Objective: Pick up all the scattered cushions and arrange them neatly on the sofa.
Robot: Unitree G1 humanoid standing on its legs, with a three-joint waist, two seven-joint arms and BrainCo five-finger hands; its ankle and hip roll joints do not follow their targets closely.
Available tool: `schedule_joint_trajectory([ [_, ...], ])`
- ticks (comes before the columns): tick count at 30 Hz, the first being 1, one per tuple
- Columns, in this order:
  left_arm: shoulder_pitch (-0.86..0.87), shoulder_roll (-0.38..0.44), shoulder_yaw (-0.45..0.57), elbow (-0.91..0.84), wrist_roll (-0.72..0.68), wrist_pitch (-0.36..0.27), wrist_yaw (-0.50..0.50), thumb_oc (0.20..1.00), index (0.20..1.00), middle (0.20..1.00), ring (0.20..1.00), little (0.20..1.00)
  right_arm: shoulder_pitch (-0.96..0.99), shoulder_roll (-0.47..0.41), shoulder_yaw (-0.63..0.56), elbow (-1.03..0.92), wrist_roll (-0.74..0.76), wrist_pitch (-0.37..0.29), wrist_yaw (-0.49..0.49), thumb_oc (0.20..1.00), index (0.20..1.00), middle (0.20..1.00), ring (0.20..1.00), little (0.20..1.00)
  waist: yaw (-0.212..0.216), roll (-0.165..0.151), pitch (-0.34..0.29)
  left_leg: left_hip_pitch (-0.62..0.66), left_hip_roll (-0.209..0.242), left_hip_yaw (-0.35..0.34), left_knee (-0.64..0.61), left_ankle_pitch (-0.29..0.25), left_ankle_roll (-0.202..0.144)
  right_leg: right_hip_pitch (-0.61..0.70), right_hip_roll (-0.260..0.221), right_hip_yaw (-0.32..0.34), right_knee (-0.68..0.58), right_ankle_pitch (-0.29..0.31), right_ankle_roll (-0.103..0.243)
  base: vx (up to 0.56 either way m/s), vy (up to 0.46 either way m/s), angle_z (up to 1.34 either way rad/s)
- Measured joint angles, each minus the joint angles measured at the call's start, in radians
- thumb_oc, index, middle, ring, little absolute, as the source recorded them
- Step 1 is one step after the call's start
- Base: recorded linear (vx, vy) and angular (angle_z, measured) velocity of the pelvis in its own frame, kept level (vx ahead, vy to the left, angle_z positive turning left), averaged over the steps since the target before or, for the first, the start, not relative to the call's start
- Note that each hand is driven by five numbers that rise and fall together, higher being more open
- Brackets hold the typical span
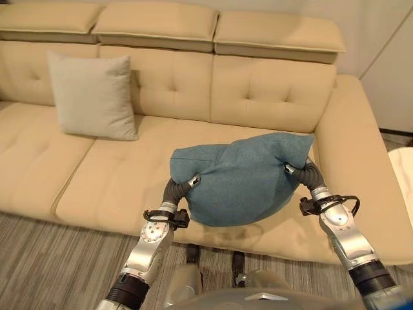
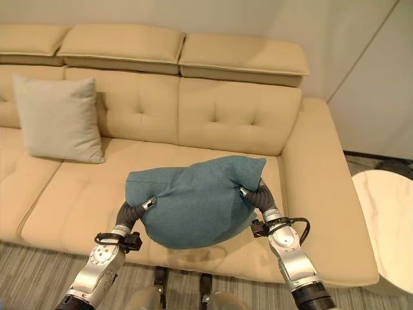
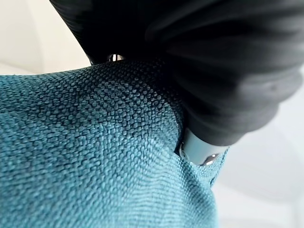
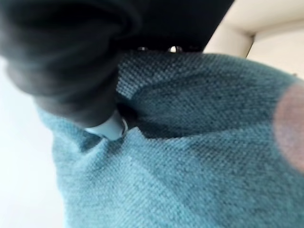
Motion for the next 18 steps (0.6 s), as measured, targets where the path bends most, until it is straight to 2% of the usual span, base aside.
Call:
schedule_joint_trajectory([
  [1,-0.001,0.0,0.0,-0.001,0.0,0.0,0.0,0.2,0.2,0.2,0.2,0.2,-0.001,-0.005,-0.002,-0.007,0.0,0.0,-0.001,0.2,0.2,0.2,0.2,0.2,-0.002,0.028,-0.009,0.022,0.006,0.005,-0.014,0.027,0.012,0.002,0.011,0.015,0.0,-0.007,0.011,0.08,0.148,-0.52],
  [2,-0.007,0.004,0.001,-0.001,0.0,0.0,0.0,0.2,0.2,0.2,0.2,0.2,-0.001,0.007,-0.005,-0.007,0.0,0.0,-0.003,0.2,0.2,0.2,0.2,0.2,-0.004,0.026,-0.009,0.036,-0.007,0.019,-0.037,0.046,0.038,0.0,-0.003,0.029,0.006,-0.011,0.026,0.05,0.14,-0.36],
  [4,-0.013,0.008,0.007,-0.004,0.0,0.0,0.001,0.2,0.2,0.2,0.2,0.2,-0.003,0.008,-0.005,-0.012,0.0,-0.001,-0.003,0.2,0.2,0.2,0.2,0.2,-0.001,0.026,-0.009,0.05,-0.034,0.043,-0.062,0.05,0.053,-0.01,-0.034,0.048,0.017,-0.021,0.05,0.05,0.117,-0.24],
  [6,-0.021,0.019,0.018,-0.006,0.001,0.0,0.001,0.2,0.2,0.2,0.2,0.2,-0.004,0.016,-0.003,-0.012,-0.001,-0.001,-0.001,0.2,0.2,0.2,0.2,0.2,0.006,0.026,-0.01,0.052,-0.061,0.064,-0.074,0.049,0.059,-0.023,-0.065,0.061,0.023,-0.029,0.076,0.05,0.099,-0.19],
  [10,-0.021,0.046,0.055,-0.011,0.01,0.0,0.004,0.2,0.2,0.2,0.2,0.2,-0.009,0.038,0.015,-0.012,-0.002,0.0,0.016,0.2,0.2,0.2,0.2,0.2,0.032,0.025,-0.01,0.071,-0.085,0.121,-0.096,0.041,0.071,-0.041,-0.093,0.097,0.023,-0.027,0.113,0.04,0.057,-0.33],
  [11,-0.021,0.049,0.064,-0.015,0.01,0.0,0.006,0.2,0.2,0.2,0.2,0.2,-0.01,0.05,0.017,-0.012,-0.003,0.0,0.016,0.2,0.2,0.2,0.2,0.2,0.032,0.024,-0.01,0.078,-0.086,0.131,-0.096,0.038,0.077,-0.041,-0.096,0.097,0.024,-0.026,0.116,0.03,0.017,-0.93],
  [12,-0.022,0.051,0.087,-0.032,0.011,-0.002,0.025,0.2,0.2,0.2,0.2,0.2,-0.046,0.055,0.033,-0.01,-0.005,0.003,0.015,0.2,0.2,0.2,0.2,0.2,0.055,0.017,-0.011,0.08,-0.076,0.192,-0.097,0.027,0.093,-0.064,-0.116,0.059,0.024,-0.017,0.139,0.12,-0.013,-0.97],
  [13,-0.032,0.05,0.093,-0.032,0.011,-0.002,0.027,0.2,0.2,0.2,0.2,0.2,-0.062,0.054,0.035,-0.01,-0.008,0.002,0.011,0.2,0.2,0.2,0.2,0.2,0.056,0.015,-0.012,0.08,-0.072,0.203,-0.097,0.024,0.09,-0.061,-0.119,0.033,0.009,0.001,0.151,0.13,-0.017,-0.83],
  [14,-0.042,0.046,0.093,-0.035,0.012,-0.001,0.042,0.2,0.2,0.2,0.2,0.2,-0.083,0.048,0.037,-0.01,-0.011,0.003,-0.005,0.2,0.2,0.2,0.2,0.2,0.04,0.011,-0.014,0.081,-0.067,0.201,-0.1,0.01,0.076,-0.054,-0.113,0.028,-0.005,0.008,0.144,0.15,-0.038,-0.15],
  [15,-0.076,0.048,0.093,-0.032,0.022,-0.001,0.061,0.2,0.2,0.2,0.2,0.2,-0.129,0.033,0.045,0.001,-0.022,0.009,-0.022,0.2,0.2,0.2,0.2,0.2,0.035,-0.002,-0.02,0.08,-0.062,0.197,-0.1,0.013,0.075,-0.033,-0.105,0.026,-0.053,0.035,0.134,0.06,-0.032,0.05],
  [18,-0.239,0.057,0.072,-0.016,0.03,-0.002,0.132,0.2,0.2,0.2,0.2,0.2,-0.298,0.004,0.055,0.024,-0.029,0.023,-0.093,0.2,0.2,0.2,0.2,0.2,0.031,-0.005,-0.019,0.065,-0.049,0.178,-0.1,0.03,0.079,-0.038,-0.091,0.001,-0.056,0.042,0.128,-0.03,-0.046,0.19],
])
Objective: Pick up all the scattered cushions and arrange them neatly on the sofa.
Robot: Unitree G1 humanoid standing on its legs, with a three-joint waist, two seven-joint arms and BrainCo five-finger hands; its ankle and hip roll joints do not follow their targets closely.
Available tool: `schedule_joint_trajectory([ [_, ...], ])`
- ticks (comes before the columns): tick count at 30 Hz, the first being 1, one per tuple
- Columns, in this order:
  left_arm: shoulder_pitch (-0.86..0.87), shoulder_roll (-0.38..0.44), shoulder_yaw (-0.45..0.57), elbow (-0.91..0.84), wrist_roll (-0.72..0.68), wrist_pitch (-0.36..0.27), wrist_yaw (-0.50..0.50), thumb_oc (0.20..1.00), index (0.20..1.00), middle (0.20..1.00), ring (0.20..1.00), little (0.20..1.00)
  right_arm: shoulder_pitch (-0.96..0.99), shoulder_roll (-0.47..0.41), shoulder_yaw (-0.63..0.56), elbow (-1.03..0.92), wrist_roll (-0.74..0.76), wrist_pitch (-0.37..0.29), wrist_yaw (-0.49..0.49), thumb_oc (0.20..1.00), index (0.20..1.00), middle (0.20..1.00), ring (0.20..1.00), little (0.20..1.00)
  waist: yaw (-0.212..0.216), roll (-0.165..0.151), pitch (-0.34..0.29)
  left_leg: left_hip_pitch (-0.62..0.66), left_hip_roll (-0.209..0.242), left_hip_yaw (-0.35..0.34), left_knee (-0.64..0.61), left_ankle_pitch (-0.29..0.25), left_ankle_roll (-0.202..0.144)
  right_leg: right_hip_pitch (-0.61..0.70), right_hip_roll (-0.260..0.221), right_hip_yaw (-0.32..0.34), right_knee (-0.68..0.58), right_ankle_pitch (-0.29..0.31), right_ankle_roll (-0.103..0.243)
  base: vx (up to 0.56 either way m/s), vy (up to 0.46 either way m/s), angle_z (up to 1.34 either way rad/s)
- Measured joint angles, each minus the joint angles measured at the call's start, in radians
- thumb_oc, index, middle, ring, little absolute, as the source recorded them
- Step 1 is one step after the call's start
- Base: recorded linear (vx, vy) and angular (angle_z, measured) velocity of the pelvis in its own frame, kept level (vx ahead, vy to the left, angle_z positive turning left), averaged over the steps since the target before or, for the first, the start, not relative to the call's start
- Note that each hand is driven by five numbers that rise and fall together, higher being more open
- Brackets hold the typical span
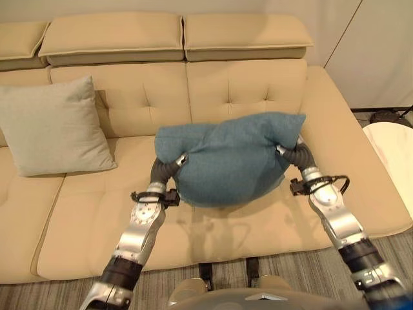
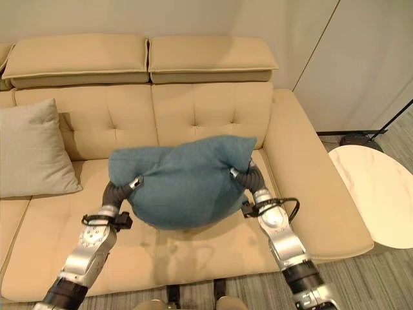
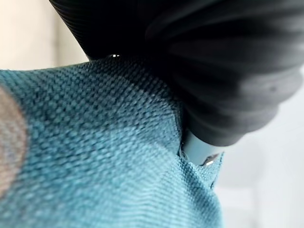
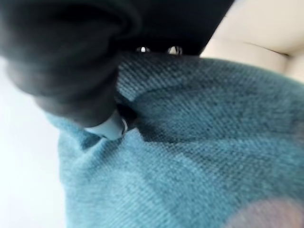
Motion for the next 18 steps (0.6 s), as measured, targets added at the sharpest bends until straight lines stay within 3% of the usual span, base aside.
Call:
schedule_joint_trajectory([
  [3,-0.255,0.009,-0.024,0.113,-0.002,-0.019,0.098,0.2,0.2,0.2,0.2,0.2,-0.229,0.012,0.008,0.093,0.001,0.0,-0.106,0.2,0.2,0.2,0.2,0.2,-0.001,0.014,-0.005,-0.102,0.002,-0.027,0.001,0.039,0.005,-0.088,0.003,-0.022,0.005,0.02,-0.02,-0.07,-0.02,0.26],
  [5,-0.292,0.03,-0.044,0.142,-0.002,-0.024,0.129,0.2,0.2,0.2,0.2,0.2,-0.264,0.006,0.031,0.123,0.001,0.0,-0.131,0.2,0.2,0.2,0.2,0.2,0.002,0.017,-0.004,-0.105,0.002,-0.03,0.001,0.04,0.004,-0.089,0.003,-0.028,0.005,0.02,-0.02,-0.1,-0.024,0.16],
  [6,-0.407,0.051,-0.089,0.225,-0.002,-0.026,0.157,0.2,0.2,0.2,0.2,0.2,-0.345,-0.012,0.046,0.198,0.001,0.001,-0.16,0.2,0.2,0.2,0.2,0.2,0.002,0.023,-0.002,-0.138,0.001,-0.051,0.002,0.052,0.0,-0.114,0.004,-0.039,0.005,0.022,-0.022,-0.14,-0.03,0.33],
  [9,-0.483,0.069,-0.13,0.271,-0.002,-0.04,0.183,0.2,0.2,0.2,0.2,0.2,-0.399,-0.025,0.052,0.244,0.001,0.003,-0.19,0.2,0.2,0.2,0.2,0.2,0.007,0.032,0.003,-0.176,0.002,-0.064,0.002,0.061,-0.003,-0.146,0.006,-0.058,0.005,0.027,-0.028,-0.13,-0.022,0.2],
  [12,-0.679,0.084,-0.194,0.423,-0.002,-0.05,0.2,0.2,0.2,0.2,0.2,0.2,-0.568,-0.048,0.066,0.38,0.004,0.003,-0.228,0.2,0.2,0.2,0.2,0.2,0.017,0.058,0.029,-0.287,0.005,-0.078,0.002,0.097,-0.018,-0.252,0.01,-0.062,0.005,0.059,-0.028,-0.08,-0.024,0.07],
  [18,-0.776,0.09,-0.245,0.559,-0.002,-0.061,0.203,0.2,0.2,0.2,0.2,0.2,-0.639,-0.068,0.12,0.472,0.022,-0.001,-0.254,0.2,0.2,0.2,0.2,0.2,0.016,0.058,0.063,-0.38,0.017,-0.083,0.002,0.119,-0.031,-0.342,0.021,-0.075,0.006,0.075,-0.032,-0.06,-0.028,0.01],
])
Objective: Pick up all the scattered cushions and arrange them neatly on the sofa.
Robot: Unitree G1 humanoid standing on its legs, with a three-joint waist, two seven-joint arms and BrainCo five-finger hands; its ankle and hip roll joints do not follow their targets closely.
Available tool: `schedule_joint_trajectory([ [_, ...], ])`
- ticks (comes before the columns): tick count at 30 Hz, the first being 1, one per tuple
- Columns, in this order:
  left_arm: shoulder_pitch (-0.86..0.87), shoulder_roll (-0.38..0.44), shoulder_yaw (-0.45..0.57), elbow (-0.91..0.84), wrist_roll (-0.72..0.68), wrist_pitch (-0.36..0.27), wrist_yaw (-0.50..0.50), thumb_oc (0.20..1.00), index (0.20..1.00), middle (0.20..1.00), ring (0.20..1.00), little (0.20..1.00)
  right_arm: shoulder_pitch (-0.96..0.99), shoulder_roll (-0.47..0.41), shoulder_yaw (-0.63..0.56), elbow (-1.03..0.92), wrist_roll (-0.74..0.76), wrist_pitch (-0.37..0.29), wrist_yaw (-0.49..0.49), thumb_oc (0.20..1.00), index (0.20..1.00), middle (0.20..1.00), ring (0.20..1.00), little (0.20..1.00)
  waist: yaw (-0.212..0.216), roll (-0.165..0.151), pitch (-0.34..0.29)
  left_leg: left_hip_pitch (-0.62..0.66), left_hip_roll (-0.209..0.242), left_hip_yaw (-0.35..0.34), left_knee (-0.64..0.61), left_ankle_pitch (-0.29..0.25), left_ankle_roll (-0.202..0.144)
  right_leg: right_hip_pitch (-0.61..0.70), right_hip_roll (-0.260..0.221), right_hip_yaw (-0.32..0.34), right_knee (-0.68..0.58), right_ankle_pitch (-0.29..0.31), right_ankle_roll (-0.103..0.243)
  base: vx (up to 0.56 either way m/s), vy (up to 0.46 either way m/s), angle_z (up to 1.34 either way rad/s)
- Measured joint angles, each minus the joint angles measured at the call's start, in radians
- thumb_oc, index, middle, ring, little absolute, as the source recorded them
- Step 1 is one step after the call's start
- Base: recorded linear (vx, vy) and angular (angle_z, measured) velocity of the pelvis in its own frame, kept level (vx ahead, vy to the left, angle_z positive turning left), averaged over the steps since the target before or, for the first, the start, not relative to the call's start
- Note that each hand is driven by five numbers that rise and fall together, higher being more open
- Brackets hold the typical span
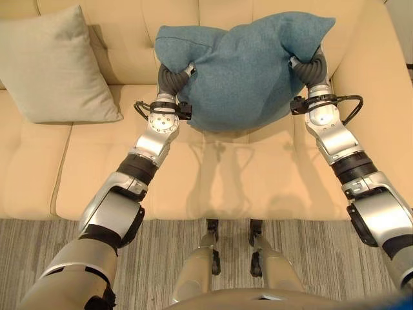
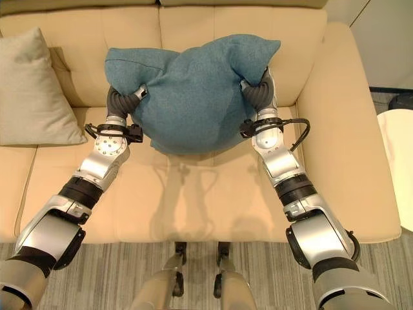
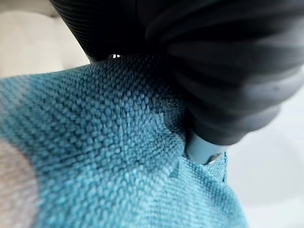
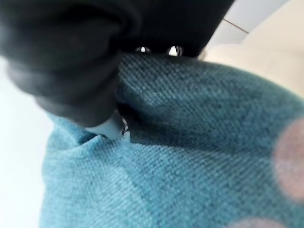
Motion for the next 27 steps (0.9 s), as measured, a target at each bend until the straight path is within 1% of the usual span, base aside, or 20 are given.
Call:
schedule_joint_trajectory([
  [2,-0.022,0.016,-0.007,0.005,0.0,0.0,-0.006,0.2,0.2,0.2,0.2,0.2,-0.024,-0.005,0.004,0.016,0.008,0.0,0.0,0.2,0.2,0.2,0.2,0.2,0.0,-0.001,0.029,-0.018,0.005,-0.002,0.0,0.005,0.001,-0.016,0.005,-0.004,0.0,0.003,-0.003,-0.04,-0.018,0.03],
  [5,-0.068,0.054,-0.036,0.011,-0.001,-0.004,-0.006,0.2,0.2,0.2,0.2,0.2,-0.053,-0.013,0.024,0.019,0.008,-0.002,-0.02,0.2,0.2,0.2,0.2,0.2,-0.001,0.001,0.046,-0.068,0.008,-0.002,0.0,0.009,0.0,-0.068,0.008,-0.004,0.0,0.007,-0.008,0.0,0.0,0.0],
  [10,-0.099,0.063,-0.041,0.02,0.001,-0.007,-0.009,0.2,0.2,0.2,0.2,0.2,-0.053,-0.012,0.022,0.019,0.008,-0.018,-0.036,0.2,0.2,0.2,0.2,0.2,-0.014,0.001,0.046,-0.071,0.008,-0.002,0.0,0.009,0.0,-0.07,0.007,-0.005,0.0,0.006,-0.008,0.0,0.0,0.0],
  [13,-0.133,0.08,-0.041,0.02,0.001,-0.007,-0.008,0.2,0.2,0.2,0.2,0.2,-0.082,-0.013,0.022,0.02,0.008,-0.022,-0.04,0.2,0.2,0.2,0.2,0.2,-0.019,0.001,0.045,-0.095,0.007,-0.003,0.0,0.009,0.0,-0.095,0.007,-0.004,0.0,0.007,-0.008,0.0,0.0,0.0],
  [23,-0.143,0.094,-0.049,0.008,0.001,-0.007,-0.001,0.2,0.2,0.2,0.2,0.2,-0.093,-0.013,0.023,0.02,0.008,-0.021,-0.049,0.2,0.2,0.2,0.2,0.2,-0.018,0.002,0.045,-0.09,0.007,-0.003,0.0,0.012,-0.003,-0.089,0.007,-0.003,0.001,0.008,-0.009,0.02,-0.008,0.0],
  [27,-0.142,0.095,-0.046,-0.031,0.0,-0.007,0.03,0.2,0.2,0.2,0.2,0.2,-0.093,-0.014,0.023,0.014,0.008,-0.02,-0.049,0.2,0.2,0.2,0.2,0.2,-0.017,0.002,0.045,-0.069,0.007,-0.006,0.0,0.012,-0.003,-0.067,0.007,-0.005,0.0,0.008,-0.009,0.0,0.0,0.0],
])
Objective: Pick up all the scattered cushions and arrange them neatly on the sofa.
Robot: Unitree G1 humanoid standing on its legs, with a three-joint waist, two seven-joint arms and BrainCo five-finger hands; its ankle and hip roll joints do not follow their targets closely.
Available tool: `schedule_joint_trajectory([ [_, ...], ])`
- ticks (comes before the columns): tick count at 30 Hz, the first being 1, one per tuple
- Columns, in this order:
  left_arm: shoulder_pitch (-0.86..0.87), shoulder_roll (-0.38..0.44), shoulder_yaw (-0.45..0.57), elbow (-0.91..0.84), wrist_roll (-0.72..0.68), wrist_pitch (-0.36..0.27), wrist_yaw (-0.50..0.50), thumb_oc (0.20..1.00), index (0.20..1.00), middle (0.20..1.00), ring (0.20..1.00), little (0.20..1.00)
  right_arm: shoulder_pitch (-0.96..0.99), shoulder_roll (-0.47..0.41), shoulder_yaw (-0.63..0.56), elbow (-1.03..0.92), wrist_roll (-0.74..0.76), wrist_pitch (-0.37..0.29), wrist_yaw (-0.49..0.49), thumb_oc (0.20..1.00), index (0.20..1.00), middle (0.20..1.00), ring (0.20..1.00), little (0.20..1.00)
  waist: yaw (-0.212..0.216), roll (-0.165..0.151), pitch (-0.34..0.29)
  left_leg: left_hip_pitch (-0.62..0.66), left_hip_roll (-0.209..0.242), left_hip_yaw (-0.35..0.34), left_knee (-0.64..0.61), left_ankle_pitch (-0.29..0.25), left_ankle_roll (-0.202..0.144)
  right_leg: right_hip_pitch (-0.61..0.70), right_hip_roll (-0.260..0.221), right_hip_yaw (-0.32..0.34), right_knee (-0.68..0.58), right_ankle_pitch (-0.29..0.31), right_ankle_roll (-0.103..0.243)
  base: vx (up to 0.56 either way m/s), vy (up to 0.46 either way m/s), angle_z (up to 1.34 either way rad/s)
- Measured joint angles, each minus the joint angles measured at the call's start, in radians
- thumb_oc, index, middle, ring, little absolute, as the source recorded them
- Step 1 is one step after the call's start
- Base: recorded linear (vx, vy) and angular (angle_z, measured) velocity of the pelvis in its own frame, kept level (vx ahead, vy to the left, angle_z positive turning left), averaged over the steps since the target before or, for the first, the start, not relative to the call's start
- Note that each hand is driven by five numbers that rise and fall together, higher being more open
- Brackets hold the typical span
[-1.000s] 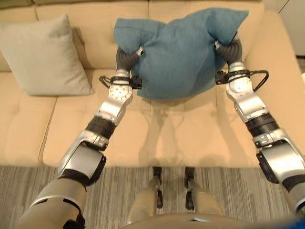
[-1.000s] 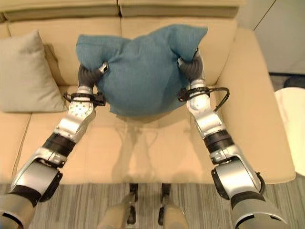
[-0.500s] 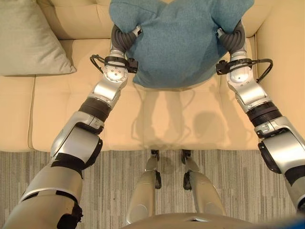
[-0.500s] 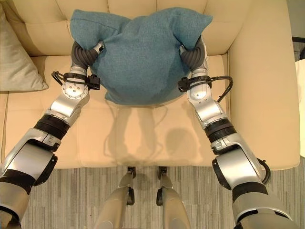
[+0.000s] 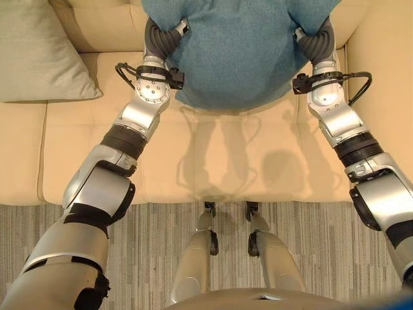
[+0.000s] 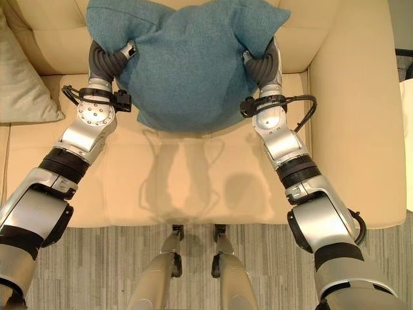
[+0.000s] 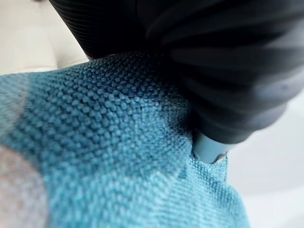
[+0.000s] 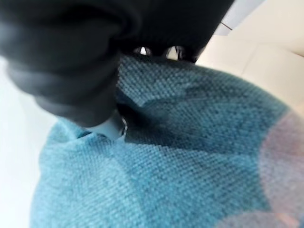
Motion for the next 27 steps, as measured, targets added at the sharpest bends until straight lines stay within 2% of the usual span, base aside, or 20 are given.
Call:
schedule_joint_trajectory([
  [10,0.01,-0.001,0.005,0.002,-0.002,0.0,0.0,0.2,0.2,0.2,0.2,0.2,0.001,0.0,0.005,0.002,0.0,0.009,0.012,0.2,0.2,0.2,0.2,0.2,0.0,-0.001,-0.001,-0.009,-0.001,-0.016,0.0,0.0,0.0,-0.005,0.001,-0.006,0.0,0.0,0.0,-0.02,-0.006,0.02],
  [13,0.001,0.014,0.005,0.079,-0.001,-0.055,-0.037,0.2,0.2,0.2,0.2,0.2,-0.007,-0.034,0.02,0.002,-0.002,-0.027,0.022,0.2,0.2,0.2,0.2,0.2,0.002,-0.001,-0.002,-0.101,-0.001,-0.018,0.011,0.016,-0.004,-0.093,0.001,-0.009,0.007,0.004,-0.001,-0.05,-0.007,0.05],
  [14,-0.005,0.013,0.005,0.089,-0.001,-0.068,-0.039,0.25,0.25,0.25,0.25,0.25,-0.033,-0.036,0.02,0.005,-0.002,-0.031,0.019,0.2,0.2,0.2,0.2,0.2,0.0,-0.001,-0.002,-0.123,0.0,-0.021,0.01,0.023,-0.006,-0.113,0.002,-0.015,0.007,0.007,-0.002,-0.03,0.001,0.07],
  [15,-0.032,0.013,0.005,0.125,-0.001,-0.073,-0.041,0.589,0.589,0.589,0.589,0.589,-0.075,-0.036,0.025,0.042,-0.008,-0.031,0.019,0.2,0.2,0.2,0.2,0.2,0.001,-0.001,-0.002,-0.127,0.0,-0.022,0.01,0.023,-0.006,-0.117,0.001,-0.015,0.009,0.007,-0.002,-0.03,-0.006,0.04],
  [16,-0.042,0.014,0.006,0.139,-0.001,-0.073,-0.041,1.0,1.0,1.0,1.0,1.0,-0.087,-0.038,0.027,0.056,-0.014,-0.03,0.02,0.2,0.2,0.2,0.2,0.2,0.001,-0.001,-0.002,-0.127,0.0,-0.022,0.01,0.023,-0.006,-0.118,0.001,-0.015,0.012,0.007,-0.002,0.0,0.0,0.0],
  [17,-0.069,0.016,0.005,0.178,-0.002,-0.07,-0.042,1.0,1.0,1.0,1.0,1.0,-0.126,-0.045,0.062,0.107,-0.028,-0.027,0.017,0.545,0.545,0.545,0.545,0.545,0.001,-0.001,-0.002,-0.127,0.0,-0.023,0.01,0.023,-0.006,-0.119,0.001,-0.015,0.013,0.007,-0.002,0.0,0.0,0.0],
  [18,-0.09,0.016,0.005,0.2,-0.008,-0.059,-0.043,1.0,1.0,1.0,1.0,1.0,-0.154,-0.06,0.084,0.138,-0.032,-0.012,0.011,1.0,1.0,1.0,1.0,1.0,0.001,-0.001,-0.002,-0.127,0.0,-0.023,0.011,0.023,-0.006,-0.119,0.001,-0.016,0.014,0.007,-0.002,0.0,0.0,0.0],
  [23,-0.1,0.074,0.006,0.198,-0.022,-0.036,-0.043,1.0,1.0,1.0,1.0,1.0,-0.16,-0.113,0.088,0.138,-0.08,0.031,-0.011,1.0,1.0,1.0,1.0,1.0,0.001,-0.001,-0.002,-0.117,0.001,-0.026,0.011,0.027,-0.006,-0.108,0.001,-0.024,0.018,0.008,-0.002,0.0,0.0,0.0],
  [27,-0.142,0.118,0.007,0.305,-0.044,-0.032,-0.047,1.0,1.0,1.0,1.0,1.0,-0.237,-0.125,0.111,0.281,-0.093,0.059,-0.023,1.0,1.0,1.0,1.0,1.0,0.001,-0.001,-0.002,-0.088,0.001,-0.03,0.011,0.027,-0.006,-0.078,0.001,-0.029,0.018,0.007,-0.002,0.0,-0.001,0.01],
])
